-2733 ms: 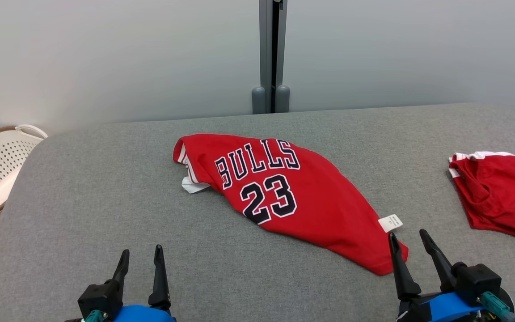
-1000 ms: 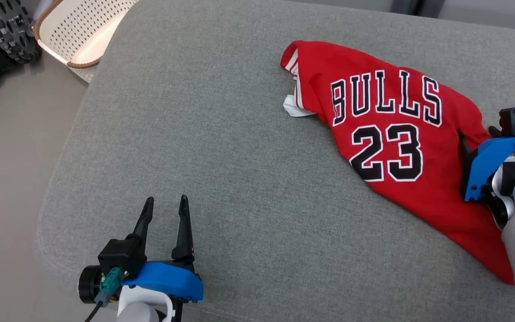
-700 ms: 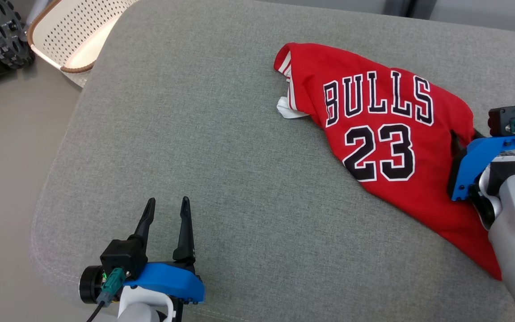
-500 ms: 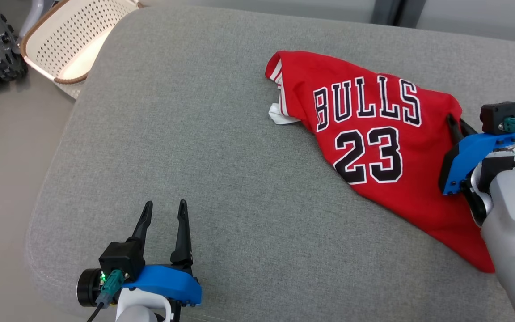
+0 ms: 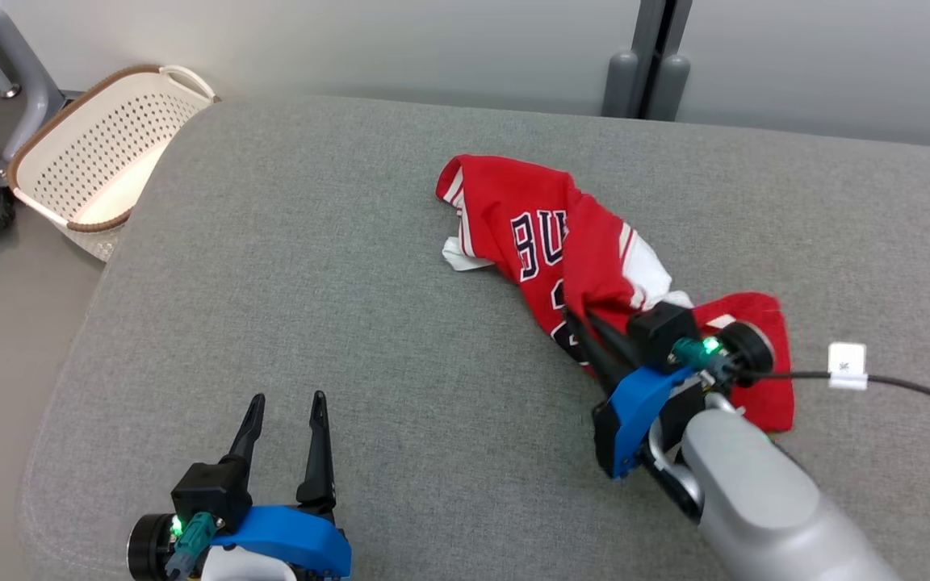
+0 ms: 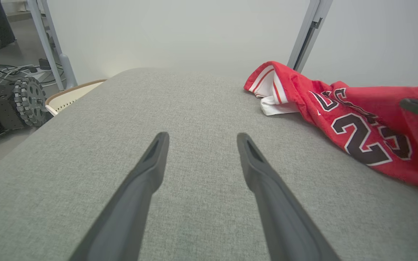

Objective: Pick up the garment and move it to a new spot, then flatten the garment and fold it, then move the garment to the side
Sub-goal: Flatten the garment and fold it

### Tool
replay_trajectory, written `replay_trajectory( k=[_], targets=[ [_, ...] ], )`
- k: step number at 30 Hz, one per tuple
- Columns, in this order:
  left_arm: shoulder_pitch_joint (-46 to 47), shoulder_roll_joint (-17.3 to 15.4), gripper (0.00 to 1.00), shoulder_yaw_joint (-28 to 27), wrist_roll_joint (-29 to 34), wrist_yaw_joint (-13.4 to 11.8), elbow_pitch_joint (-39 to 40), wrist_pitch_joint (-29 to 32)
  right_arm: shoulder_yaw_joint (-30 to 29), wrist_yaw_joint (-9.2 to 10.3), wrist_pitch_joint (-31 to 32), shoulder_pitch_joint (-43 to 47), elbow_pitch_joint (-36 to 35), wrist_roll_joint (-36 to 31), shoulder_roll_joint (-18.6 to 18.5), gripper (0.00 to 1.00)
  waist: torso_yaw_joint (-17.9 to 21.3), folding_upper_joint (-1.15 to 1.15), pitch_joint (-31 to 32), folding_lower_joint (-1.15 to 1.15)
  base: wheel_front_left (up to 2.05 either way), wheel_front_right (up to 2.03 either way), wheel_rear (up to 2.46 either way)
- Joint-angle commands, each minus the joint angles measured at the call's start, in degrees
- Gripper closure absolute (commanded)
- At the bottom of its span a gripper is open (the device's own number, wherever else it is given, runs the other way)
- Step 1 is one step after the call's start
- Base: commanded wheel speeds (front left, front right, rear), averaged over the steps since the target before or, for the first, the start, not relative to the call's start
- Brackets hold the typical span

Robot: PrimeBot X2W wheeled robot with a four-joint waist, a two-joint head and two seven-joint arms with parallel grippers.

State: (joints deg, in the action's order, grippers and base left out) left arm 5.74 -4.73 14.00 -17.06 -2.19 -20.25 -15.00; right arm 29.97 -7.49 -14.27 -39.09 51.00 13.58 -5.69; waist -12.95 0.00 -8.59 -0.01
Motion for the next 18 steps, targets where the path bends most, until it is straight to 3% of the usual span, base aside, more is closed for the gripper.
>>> replay_trajectory(
  k=[1,15,16,17,18],
  targets=[
    [-0.3,-0.2,0.00,0.1,0.1,-0.2,0.1,-0.2,2.5,-0.01,-0.4,2.3,-2.1,1.6,0.3,1.00,0.5,0.00,0.7,0.01,0.00,0.00,0.00],
    [-0.3,-0.8,0.00,0.4,-0.4,-0.9,1.0,0.0,13.6,-0.02,0.2,11.0,-5.8,9.7,2.8,1.00,0.4,0.00,0.5,0.01,0.00,0.00,0.00],
    [-0.3,-0.8,0.00,0.4,-0.4,-1.0,1.0,0.0,14.4,-0.02,0.1,11.2,-6.0,9.8,2.8,0.90,0.4,0.00,0.5,0.01,0.00,0.00,0.00],
    [-0.3,-0.8,0.00,0.4,-0.5,-1.1,1.0,0.0,15.0,-0.02,0.1,11.3,-6.0,9.8,2.8,0.62,0.4,0.00,0.6,0.01,0.00,0.00,0.00],
    [-0.2,-0.8,0.00,0.4,-0.6,-1.2,0.9,0.0,15.5,-0.01,0.0,11.5,-6.0,9.7,2.7,0.04,0.5,0.00,0.6,0.01,0.00,0.00,0.00]
  ],
)
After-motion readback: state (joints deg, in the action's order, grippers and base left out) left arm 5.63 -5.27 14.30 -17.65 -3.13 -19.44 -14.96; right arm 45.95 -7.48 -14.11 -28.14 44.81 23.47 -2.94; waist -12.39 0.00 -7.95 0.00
